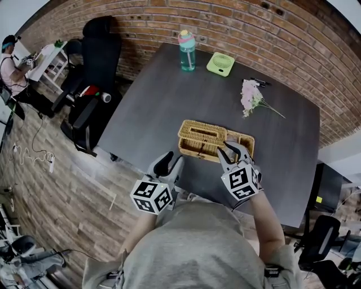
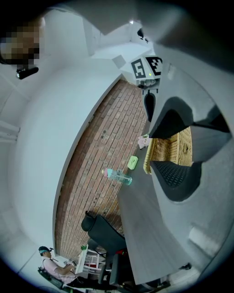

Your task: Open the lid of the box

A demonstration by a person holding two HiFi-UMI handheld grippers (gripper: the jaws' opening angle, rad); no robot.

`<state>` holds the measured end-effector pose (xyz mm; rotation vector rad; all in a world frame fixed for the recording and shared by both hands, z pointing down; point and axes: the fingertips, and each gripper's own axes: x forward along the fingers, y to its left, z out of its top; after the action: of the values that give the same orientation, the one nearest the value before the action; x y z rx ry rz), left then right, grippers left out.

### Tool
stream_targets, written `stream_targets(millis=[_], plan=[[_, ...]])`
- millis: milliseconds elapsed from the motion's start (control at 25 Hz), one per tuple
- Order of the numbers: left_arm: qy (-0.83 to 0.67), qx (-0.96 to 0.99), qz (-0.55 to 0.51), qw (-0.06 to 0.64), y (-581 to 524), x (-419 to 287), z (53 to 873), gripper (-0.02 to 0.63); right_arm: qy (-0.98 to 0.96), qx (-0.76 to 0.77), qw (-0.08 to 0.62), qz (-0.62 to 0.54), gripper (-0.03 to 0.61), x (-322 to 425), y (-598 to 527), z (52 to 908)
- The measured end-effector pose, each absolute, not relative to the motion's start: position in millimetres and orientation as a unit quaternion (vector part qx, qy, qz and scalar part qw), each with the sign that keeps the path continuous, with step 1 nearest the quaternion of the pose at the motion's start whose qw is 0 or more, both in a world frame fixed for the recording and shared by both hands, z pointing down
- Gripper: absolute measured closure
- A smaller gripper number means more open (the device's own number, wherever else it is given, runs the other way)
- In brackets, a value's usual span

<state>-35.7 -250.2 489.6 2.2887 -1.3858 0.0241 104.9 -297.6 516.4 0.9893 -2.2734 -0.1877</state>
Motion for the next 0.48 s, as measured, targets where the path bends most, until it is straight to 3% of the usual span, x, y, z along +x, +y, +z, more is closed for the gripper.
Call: stream_targets(millis=[480], plan=[[-0.504,0.831,0.01,0.234,-250.2,-34.1,492.0,0.459,-0.872,0.373,0.307,-0.08,0.499,109.3,-327.8,490.2]])
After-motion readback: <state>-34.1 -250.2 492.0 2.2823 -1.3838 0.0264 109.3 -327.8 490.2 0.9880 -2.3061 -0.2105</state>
